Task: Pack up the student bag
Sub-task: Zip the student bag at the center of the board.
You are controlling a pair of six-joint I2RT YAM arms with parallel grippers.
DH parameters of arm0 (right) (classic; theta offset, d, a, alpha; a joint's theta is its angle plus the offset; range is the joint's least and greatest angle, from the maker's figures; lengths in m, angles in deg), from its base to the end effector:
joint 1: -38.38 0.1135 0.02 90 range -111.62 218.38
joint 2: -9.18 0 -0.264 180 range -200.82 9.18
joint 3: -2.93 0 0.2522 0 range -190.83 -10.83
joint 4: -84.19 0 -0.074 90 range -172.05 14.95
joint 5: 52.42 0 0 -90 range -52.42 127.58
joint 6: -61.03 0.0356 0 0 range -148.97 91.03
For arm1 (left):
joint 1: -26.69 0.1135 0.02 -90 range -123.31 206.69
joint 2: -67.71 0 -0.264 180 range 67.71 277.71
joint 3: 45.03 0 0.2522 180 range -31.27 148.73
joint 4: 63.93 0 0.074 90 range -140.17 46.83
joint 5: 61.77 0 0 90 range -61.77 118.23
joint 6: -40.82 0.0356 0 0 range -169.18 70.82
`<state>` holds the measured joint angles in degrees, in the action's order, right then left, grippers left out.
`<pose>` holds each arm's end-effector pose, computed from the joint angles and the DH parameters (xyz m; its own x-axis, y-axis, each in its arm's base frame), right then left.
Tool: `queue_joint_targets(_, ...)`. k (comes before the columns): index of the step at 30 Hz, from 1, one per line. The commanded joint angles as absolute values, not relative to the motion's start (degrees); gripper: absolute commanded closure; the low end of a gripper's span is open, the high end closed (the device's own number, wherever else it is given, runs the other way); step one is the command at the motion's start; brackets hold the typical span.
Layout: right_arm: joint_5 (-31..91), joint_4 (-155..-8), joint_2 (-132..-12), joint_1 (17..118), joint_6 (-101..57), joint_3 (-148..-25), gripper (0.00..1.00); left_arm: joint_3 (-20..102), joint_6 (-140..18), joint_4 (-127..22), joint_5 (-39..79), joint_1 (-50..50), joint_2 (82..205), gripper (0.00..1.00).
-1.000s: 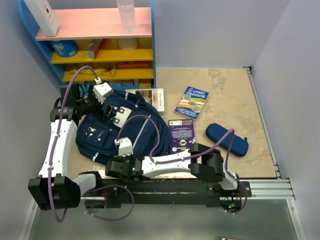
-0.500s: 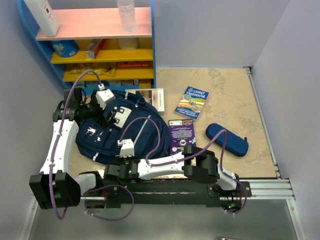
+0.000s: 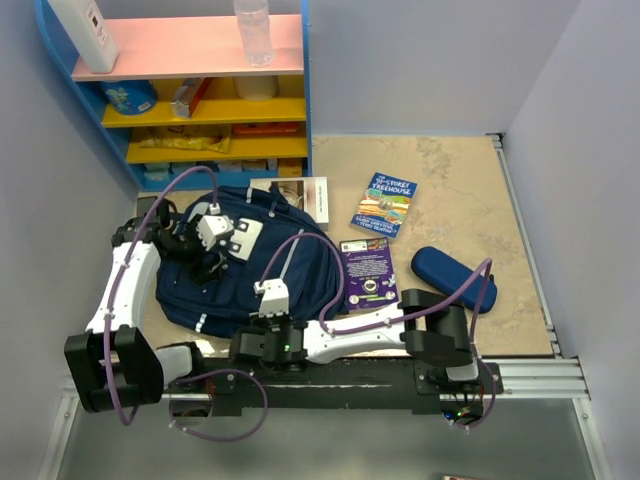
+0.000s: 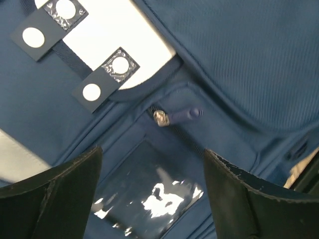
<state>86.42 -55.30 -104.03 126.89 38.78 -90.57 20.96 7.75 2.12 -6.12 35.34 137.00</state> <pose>0.0375 0.4090 0.1865 -0.6085 0.0333 -0.7929 -0.2246 0.9511 0.2123 0.2155 0.0125 0.2492 -0.4440 0.6323 -0.6349 0.8148 0.5796 0.0074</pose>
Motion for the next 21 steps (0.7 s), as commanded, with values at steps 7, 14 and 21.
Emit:
queue_joint_targets(7, 85.49, -62.35, -94.89, 126.27, 35.81, -83.52, 1.0, 18.23, 36.49, 18.9, -20.89, 35.66, 124.32, 0.0)
queue_joint_targets(14, 72.49, -75.25, -90.49, 120.91, 33.53, -77.99, 1.0, 12.77, 38.45, 15.76, -24.59, 30.75, 123.52, 0.0)
queue_joint_targets(21, 66.67, -77.48, -89.52, 118.97, 31.24, -79.9, 1.0, 9.25, 38.62, 11.01, -28.98, 28.54, 121.58, 0.02)
